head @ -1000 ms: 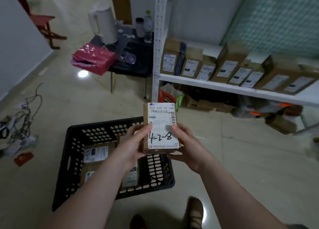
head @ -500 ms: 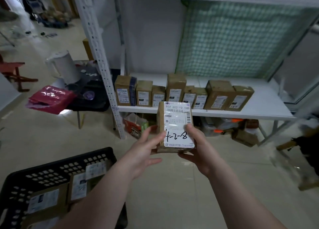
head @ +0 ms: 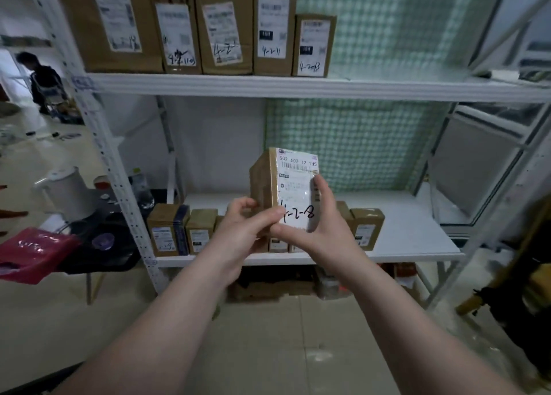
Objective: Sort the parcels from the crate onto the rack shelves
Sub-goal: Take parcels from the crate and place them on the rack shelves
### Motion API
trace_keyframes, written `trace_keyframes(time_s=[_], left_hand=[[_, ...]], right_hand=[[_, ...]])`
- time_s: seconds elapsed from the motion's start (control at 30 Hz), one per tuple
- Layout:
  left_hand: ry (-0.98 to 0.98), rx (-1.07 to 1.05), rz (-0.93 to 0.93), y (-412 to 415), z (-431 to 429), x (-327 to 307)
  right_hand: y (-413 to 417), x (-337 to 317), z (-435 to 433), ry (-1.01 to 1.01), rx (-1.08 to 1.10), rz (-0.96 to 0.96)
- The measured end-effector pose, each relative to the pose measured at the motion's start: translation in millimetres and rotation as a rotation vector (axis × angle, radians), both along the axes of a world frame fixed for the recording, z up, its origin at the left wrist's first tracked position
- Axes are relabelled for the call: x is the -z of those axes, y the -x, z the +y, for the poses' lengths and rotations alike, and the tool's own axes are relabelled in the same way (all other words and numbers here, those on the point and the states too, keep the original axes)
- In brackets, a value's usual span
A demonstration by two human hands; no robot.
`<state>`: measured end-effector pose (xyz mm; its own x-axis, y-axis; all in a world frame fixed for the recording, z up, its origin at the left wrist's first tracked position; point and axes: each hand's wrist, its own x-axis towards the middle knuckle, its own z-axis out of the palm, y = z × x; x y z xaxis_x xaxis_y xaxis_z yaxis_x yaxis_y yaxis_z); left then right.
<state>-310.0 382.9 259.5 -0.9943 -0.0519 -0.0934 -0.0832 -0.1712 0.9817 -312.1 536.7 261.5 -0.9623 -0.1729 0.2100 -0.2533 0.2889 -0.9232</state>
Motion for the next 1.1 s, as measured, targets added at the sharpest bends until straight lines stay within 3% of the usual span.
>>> trace_keyframes(time_s=[0.2, 0.57, 0.83, 1.1], left_hand=[[0.028, 0.109, 0.083, 53, 23, -38], [0.272, 0.244, 0.307, 205, 47, -85], [0.730, -0.106, 0.606, 322, 32, -120], [1.277, -0.222, 0.630, 388, 35, -108]], right_hand=[[47, -34, 12, -0.150, 0.202, 0.166], [182, -71, 37, -0.095, 0.450, 0.356], [283, -117, 57, 0.047, 0.650, 0.476], [354, -129, 81, 0.026, 0.692, 0.560]])
